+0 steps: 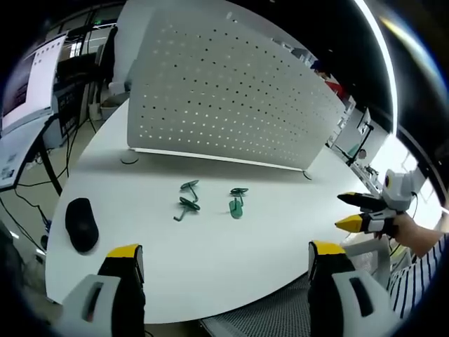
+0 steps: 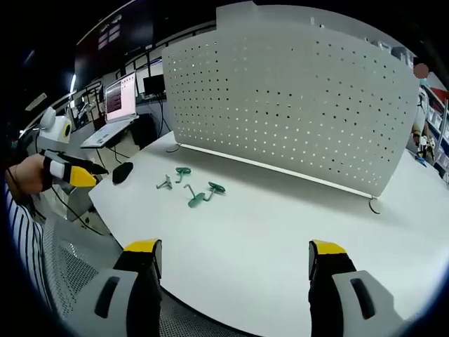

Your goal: Insert the hook assembly into the mounting plate slot until the hook locks in place.

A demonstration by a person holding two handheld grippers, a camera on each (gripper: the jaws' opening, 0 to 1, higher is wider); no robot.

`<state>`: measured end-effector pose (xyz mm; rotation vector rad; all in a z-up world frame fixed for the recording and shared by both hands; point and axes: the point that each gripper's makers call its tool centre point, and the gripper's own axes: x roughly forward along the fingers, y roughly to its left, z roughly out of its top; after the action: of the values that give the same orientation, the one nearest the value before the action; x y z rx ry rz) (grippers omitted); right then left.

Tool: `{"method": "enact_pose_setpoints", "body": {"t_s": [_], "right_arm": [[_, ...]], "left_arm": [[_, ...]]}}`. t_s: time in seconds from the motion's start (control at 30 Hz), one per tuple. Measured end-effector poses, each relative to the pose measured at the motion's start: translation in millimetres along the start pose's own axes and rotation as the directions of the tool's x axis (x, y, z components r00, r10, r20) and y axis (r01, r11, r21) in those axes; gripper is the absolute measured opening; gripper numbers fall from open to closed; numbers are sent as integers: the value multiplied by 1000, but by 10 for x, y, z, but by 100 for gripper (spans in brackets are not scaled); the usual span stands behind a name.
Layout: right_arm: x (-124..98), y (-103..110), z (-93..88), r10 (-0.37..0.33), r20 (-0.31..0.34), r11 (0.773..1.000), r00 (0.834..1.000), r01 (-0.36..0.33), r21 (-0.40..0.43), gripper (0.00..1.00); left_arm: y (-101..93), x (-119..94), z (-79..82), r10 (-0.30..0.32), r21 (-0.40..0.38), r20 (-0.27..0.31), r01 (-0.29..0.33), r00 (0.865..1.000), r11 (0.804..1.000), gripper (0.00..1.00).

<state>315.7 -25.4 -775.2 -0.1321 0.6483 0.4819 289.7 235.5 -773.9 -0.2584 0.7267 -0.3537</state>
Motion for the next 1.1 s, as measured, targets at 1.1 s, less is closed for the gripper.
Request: {"method": "enact_pose_setpoints", "body": {"t_s": [1.1], "right_arm": [[352, 261, 158, 113, -32, 993, 993, -113, -12, 60]], "left_arm": [[117, 4, -63, 19, -30, -23, -20, 1000, 999, 100]]}}
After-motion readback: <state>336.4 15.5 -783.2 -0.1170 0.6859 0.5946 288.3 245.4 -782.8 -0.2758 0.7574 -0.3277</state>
